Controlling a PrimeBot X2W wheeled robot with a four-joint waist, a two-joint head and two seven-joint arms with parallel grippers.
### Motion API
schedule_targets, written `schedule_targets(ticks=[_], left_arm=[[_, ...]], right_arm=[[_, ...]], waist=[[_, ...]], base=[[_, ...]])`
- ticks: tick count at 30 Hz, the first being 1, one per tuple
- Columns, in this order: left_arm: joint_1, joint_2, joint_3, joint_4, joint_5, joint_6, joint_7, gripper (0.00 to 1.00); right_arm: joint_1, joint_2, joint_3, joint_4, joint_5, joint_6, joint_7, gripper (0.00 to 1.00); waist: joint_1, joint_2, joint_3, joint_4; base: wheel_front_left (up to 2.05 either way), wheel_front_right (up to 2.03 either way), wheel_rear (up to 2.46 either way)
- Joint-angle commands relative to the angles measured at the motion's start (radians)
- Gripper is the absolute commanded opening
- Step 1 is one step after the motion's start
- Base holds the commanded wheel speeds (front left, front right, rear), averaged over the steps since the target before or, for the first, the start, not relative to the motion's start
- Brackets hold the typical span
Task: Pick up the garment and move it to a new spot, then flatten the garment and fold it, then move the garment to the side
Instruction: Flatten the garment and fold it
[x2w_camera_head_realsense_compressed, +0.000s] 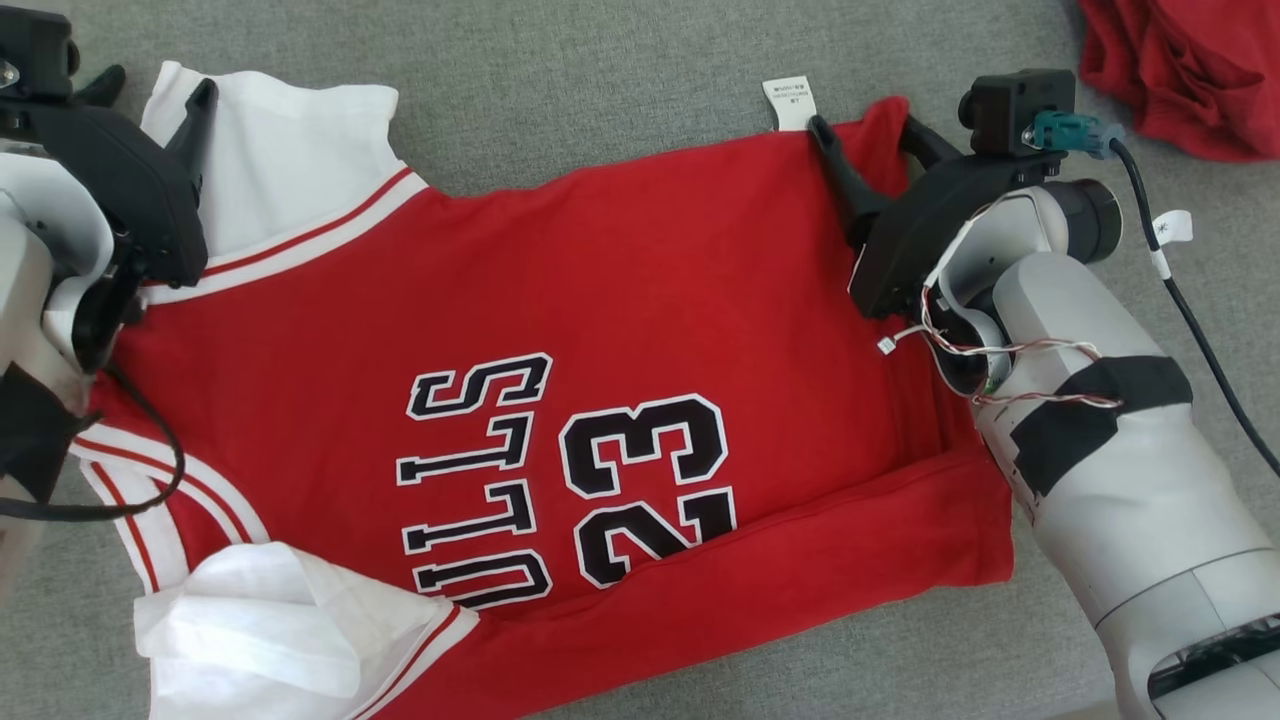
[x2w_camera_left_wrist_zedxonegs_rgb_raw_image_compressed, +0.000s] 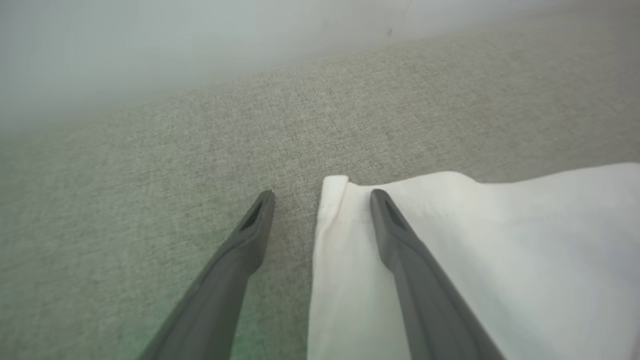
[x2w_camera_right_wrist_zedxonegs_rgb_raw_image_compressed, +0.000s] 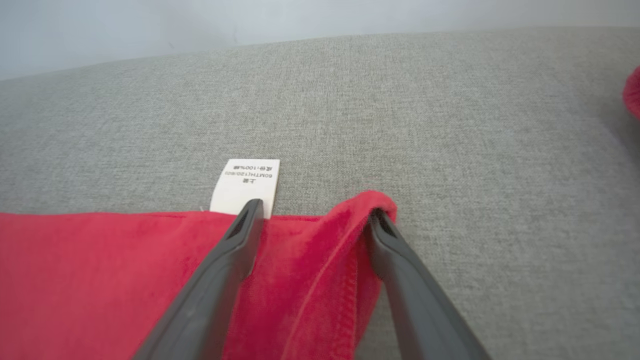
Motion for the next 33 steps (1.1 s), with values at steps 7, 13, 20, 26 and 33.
schedule_targets(ticks=[7, 13, 20, 26, 33], left_arm=[[-0.02, -0.016, -0.046, -0.003, -0.053, 0.002, -0.054, 0.0], [-0.015, -0.019, -0.06, -0.046, -0.102, 0.002, -0.169, 0.0], [0.067, 0.013, -0.094, -0.151, -0.15, 0.002, -0.292, 0.0], [0.168, 0.037, -0.082, -0.253, -0.19, 0.001, -0.354, 0.0], [0.369, 0.052, -0.049, -0.411, -0.208, 0.027, -0.377, 0.0]], right_arm=[[-0.04, -0.013, 0.017, 0.051, 0.019, -0.003, -0.097, 0.0], [-0.017, -0.045, 0.038, 0.067, 0.034, -0.003, -0.194, 0.0], [0.067, -0.108, 0.085, 0.029, 0.065, -0.003, -0.262, 0.0], [0.154, -0.164, 0.113, -0.034, 0.102, -0.003, -0.282, 0.0], [0.288, -0.231, 0.12, -0.104, 0.174, -0.003, -0.295, 0.0]], waist=[[-0.0001, -0.0001, -0.002, 0.019], [-0.0001, -0.0001, -0.052, 0.053], [-0.0001, -0.0001, -0.134, 0.099], [-0.0001, -0.0001, -0.187, 0.128], [-0.0001, -0.0001, -0.244, 0.164]], base=[[0.0, 0.0, 0.0], [0.0, 0.0, 0.0], [0.0, 0.0, 0.0], [0.0, 0.0, 0.0], [0.0, 0.0, 0.0]])
